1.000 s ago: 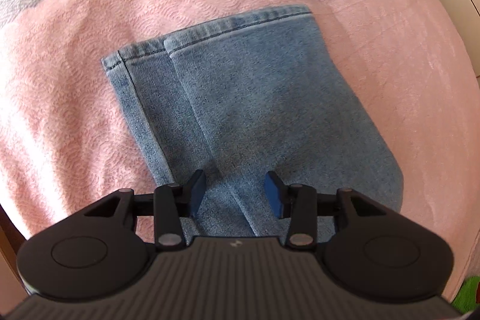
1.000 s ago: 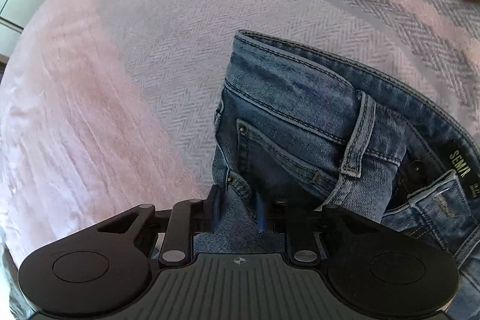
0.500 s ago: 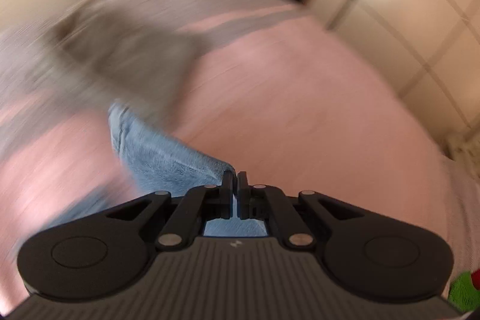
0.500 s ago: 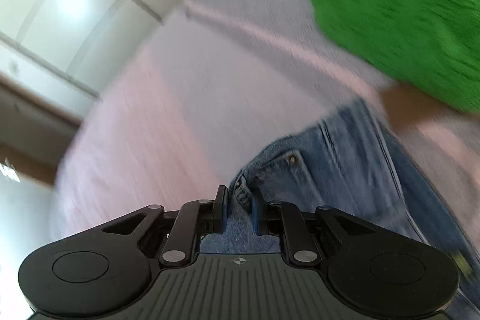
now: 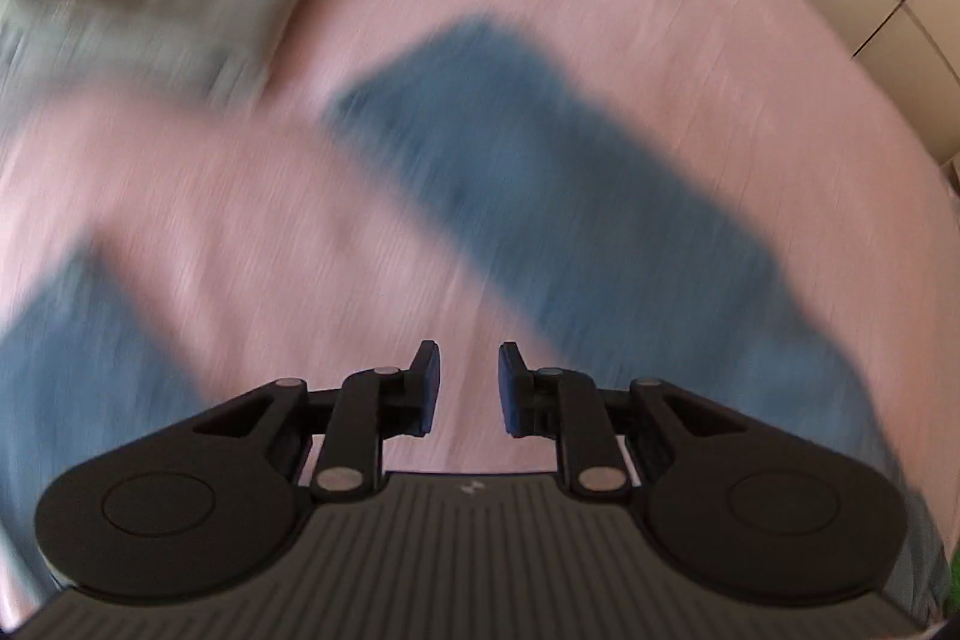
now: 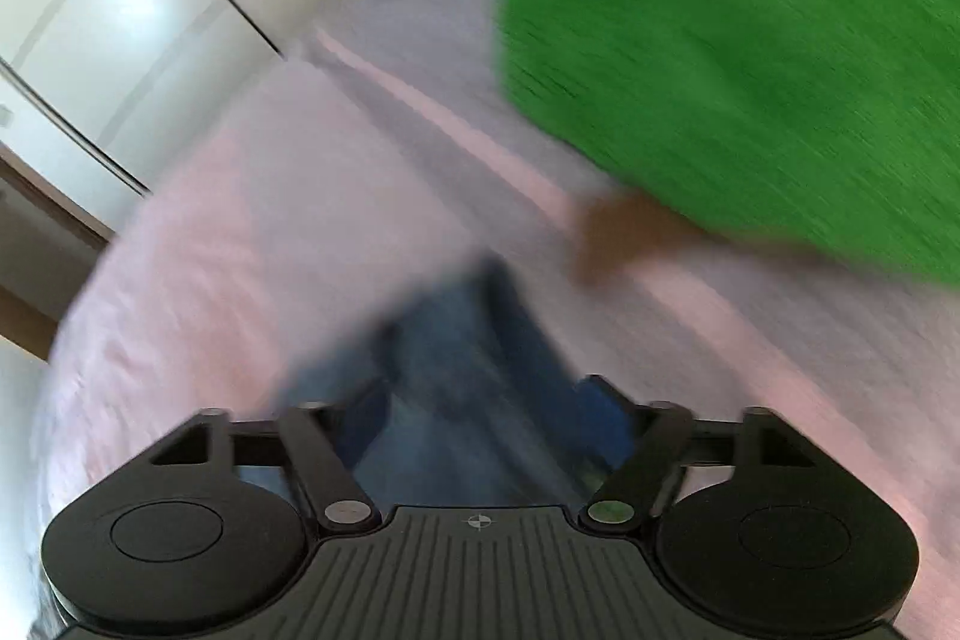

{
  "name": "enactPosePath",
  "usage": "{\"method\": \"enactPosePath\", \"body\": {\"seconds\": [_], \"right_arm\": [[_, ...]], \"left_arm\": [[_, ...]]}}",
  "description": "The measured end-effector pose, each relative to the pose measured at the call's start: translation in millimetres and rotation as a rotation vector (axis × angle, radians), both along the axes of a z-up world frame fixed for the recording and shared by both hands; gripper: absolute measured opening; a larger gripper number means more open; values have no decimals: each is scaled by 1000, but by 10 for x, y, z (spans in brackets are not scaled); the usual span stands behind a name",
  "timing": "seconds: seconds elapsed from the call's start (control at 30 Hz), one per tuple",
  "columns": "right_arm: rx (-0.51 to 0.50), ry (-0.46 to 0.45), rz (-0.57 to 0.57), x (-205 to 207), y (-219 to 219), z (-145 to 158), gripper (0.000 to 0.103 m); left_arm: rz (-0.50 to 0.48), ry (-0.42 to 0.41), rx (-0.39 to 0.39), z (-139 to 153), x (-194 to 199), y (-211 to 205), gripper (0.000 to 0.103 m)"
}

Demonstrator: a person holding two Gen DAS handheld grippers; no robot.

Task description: Fold clothes

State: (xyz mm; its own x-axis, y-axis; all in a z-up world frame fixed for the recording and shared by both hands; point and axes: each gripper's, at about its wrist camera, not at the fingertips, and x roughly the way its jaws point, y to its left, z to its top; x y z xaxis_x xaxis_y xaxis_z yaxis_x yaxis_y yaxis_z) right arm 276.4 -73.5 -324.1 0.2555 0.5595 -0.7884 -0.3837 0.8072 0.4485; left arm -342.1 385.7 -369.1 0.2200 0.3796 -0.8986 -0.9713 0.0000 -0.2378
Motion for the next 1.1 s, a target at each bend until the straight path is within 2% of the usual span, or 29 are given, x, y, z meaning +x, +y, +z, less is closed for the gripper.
{"method": "enactPosePath", "body": {"seconds": [0.13,0.2,0.27,0.37,0.47,0.57,0.67,0.7,0.73,0.77,0.8,0.83,0.97,1.07,1.1], "right_arm": [[-82,37,0,-198,-520,-117,69],[-94,74,-46,-300,-778,-153,69],[-96,111,-98,-396,-1031,-183,69],[-50,194,-203,-568,-1396,-268,70],[10,238,-260,-689,-1539,-316,70],[72,275,-313,-805,-1660,-359,70],[132,308,-352,-853,-1710,-438,70],[152,317,-361,-850,-1707,-475,70],[160,321,-372,-860,-1701,-519,69],[159,316,-379,-866,-1674,-556,69],[157,308,-384,-867,-1637,-585,39],[148,298,-381,-860,-1592,-595,15],[105,186,-309,-925,-1458,-366,11],[139,176,-284,-998,-1535,-225,11],[114,182,-278,-1012,-1532,-254,11]], "left_arm": [[72,17,-71,-48,-389,-641,19],[108,46,-78,17,-571,-830,24],[160,76,-77,102,-785,-990,35],[245,101,-76,194,-1084,-1132,41],[333,122,-79,192,-1340,-1154,44],[390,114,-72,93,-1474,-1131,44],[401,120,-50,-86,-1502,-994,44],[389,128,-37,-124,-1485,-950,44],[367,140,-19,-148,-1450,-908,38],[345,151,-2,-171,-1415,-865,16],[326,162,19,-137,-1384,-855,5],[308,172,42,-65,-1355,-865,5],[248,233,153,292,-1387,-1075,6],[207,287,244,587,-1469,-1301,6],[193,305,274,686,-1497,-1377,6]]}}
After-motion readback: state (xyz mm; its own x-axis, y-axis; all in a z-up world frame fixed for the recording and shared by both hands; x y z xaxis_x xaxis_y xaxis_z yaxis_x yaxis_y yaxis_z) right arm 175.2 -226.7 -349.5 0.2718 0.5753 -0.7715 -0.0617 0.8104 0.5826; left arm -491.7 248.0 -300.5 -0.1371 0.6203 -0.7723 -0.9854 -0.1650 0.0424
